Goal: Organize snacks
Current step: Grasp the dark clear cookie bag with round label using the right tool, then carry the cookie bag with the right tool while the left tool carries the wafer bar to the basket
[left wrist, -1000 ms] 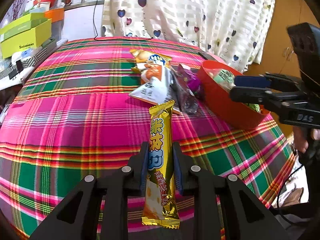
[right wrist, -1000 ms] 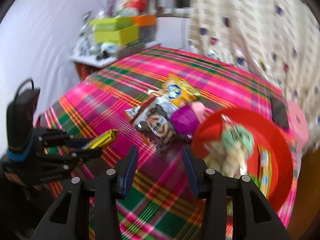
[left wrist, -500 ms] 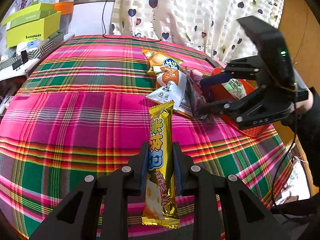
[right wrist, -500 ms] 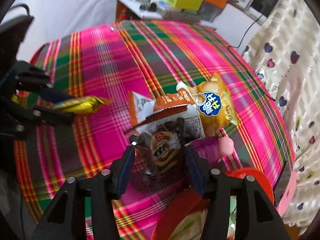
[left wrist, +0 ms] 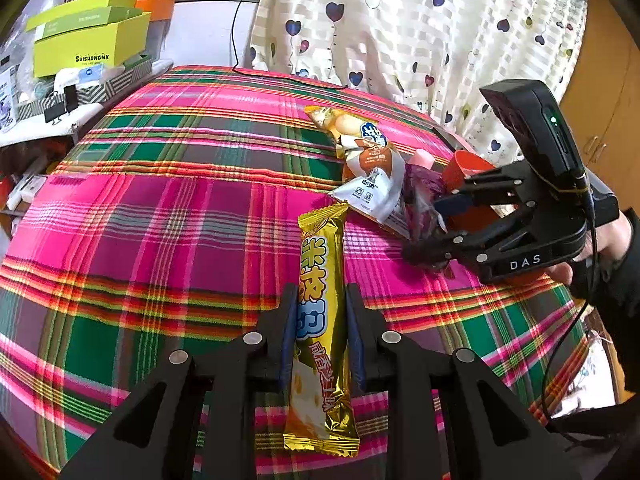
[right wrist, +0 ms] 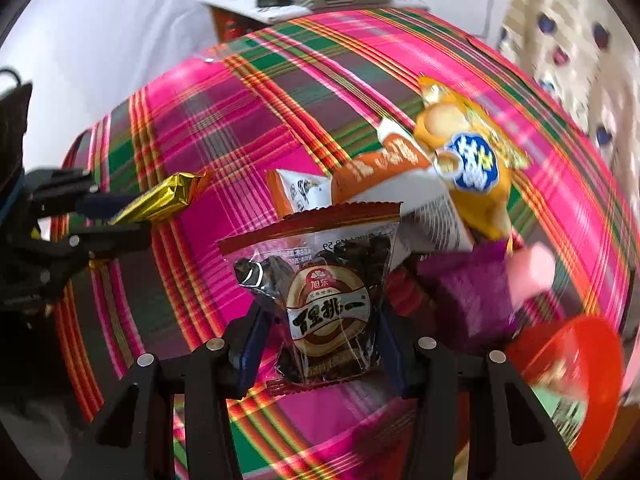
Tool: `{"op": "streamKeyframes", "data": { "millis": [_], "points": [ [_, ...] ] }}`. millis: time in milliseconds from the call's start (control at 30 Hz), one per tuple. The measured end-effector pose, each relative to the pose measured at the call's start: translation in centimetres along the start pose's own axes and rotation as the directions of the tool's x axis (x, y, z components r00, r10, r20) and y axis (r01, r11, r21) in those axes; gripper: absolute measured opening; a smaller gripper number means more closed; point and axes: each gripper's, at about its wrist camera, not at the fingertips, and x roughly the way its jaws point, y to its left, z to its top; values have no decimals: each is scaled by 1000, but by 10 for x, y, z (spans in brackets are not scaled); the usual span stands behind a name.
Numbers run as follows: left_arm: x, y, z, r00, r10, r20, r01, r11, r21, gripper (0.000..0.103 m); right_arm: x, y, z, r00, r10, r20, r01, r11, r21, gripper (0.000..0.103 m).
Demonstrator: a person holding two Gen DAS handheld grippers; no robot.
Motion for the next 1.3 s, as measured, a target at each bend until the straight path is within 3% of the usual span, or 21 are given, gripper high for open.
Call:
{"op": "streamKeyframes", "data": {
  "millis": [100,133,167,267,533,667,867,1300],
  "points": [
    [5,-1,-2,1000,-6,-15,6,1000,0,24,-2,-2,-5,1000,6,11,-7,998,65,50],
    [6,0,-2,1000,-10,-18,10,1000,-2,24,-3,-1,-6,1000,9,26,-11,996,87,48],
    [6,1,-1,1000,-7,-19,6,1000,-11,24,-5,-4,-8,999,10,39,-14,995,104,38],
    [6,2,1,1000,-5,-14,4,1000,-17,24,-15,-13,-16,996,13,85,-28,983,180,34],
    [6,-11,2,999,14,-33,-14,1000,-5,24,-17,-6,-24,990,-32,135,4,979,202,34],
    [-3,-21,8,1000,15,9,-15,1000,9,24,-34,-8,-36,981,-47,188,0,970,245,33],
    [-3,-33,6,1000,4,9,-4,1000,-11,24,-47,0,-53,967,-62,247,-16,953,302,33],
    [-24,-53,17,998,-17,66,17,1000,-2,24,-90,23,-75,933,-105,344,-21,939,344,33]
  ]
}}
